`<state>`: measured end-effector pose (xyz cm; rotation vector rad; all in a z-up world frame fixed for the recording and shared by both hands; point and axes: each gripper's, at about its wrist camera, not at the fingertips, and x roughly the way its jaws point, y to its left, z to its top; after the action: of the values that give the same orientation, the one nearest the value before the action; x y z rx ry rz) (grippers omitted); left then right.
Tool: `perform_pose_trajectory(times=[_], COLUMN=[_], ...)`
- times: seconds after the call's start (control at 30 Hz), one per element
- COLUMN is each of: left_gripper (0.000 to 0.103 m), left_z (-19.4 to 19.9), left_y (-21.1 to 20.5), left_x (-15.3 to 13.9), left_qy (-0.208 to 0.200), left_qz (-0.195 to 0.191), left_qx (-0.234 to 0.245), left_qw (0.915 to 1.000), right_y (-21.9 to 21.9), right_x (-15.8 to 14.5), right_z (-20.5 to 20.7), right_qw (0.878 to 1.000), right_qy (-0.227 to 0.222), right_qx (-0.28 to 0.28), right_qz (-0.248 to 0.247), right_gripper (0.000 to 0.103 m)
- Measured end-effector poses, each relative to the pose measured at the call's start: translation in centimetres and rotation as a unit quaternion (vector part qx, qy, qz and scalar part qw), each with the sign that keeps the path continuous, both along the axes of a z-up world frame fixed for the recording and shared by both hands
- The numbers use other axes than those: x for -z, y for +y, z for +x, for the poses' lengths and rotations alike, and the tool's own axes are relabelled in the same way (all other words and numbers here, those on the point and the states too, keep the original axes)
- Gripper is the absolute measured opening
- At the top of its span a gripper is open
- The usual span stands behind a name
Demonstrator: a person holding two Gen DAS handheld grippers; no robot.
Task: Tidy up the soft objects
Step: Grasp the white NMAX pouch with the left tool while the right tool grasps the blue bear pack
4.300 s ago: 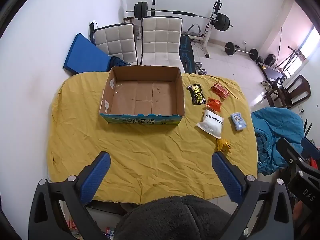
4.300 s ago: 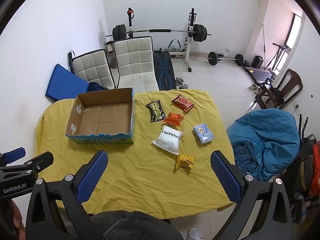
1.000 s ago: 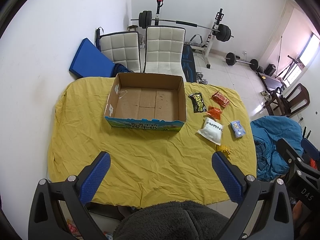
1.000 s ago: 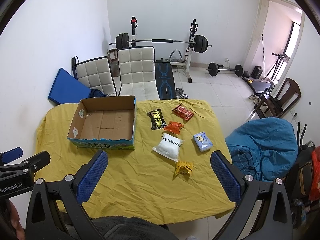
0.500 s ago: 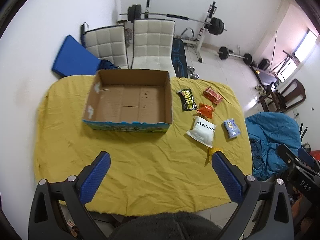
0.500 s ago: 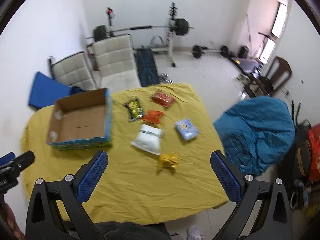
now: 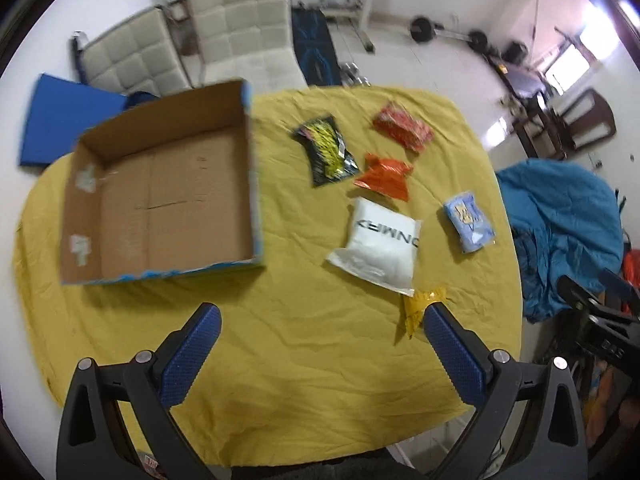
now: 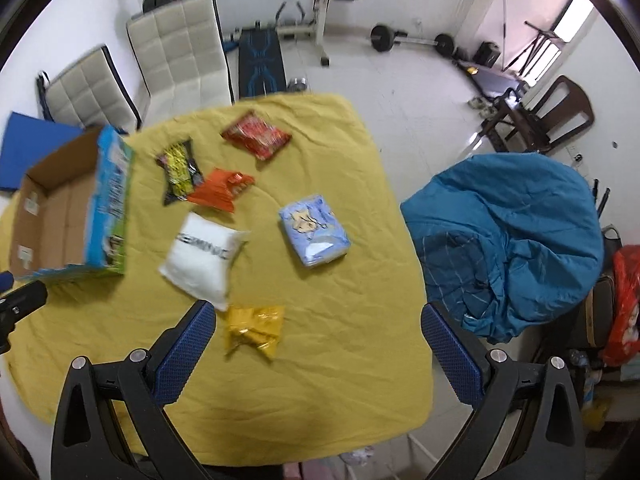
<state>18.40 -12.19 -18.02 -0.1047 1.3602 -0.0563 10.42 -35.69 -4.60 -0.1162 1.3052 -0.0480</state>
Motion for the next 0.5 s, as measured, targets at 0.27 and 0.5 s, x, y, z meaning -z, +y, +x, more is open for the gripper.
perform_pose_trajectory(times=[0.27,0.5], left_gripper=[0.103,0.103], left_z=[5.5,8.9], left_y=[-3.4,-6.7], left_x=[8.1,14.3], left_qy=[0.085,0.145], left_qz=[-0.006,-0.020], left_qx=[0.037,0.079], left_qw=[0.9957,0.9860], right_y=[-2.5,-3.1], right_x=[11.0,17.5], right_z=[6.6,9.7], right_qw=[0.994,0.986], right_qy=[0.095,0.154], right_qx=[-0.021,-0.045], right_qz=[0.042,0.052], right_gripper=[0.103,0.103])
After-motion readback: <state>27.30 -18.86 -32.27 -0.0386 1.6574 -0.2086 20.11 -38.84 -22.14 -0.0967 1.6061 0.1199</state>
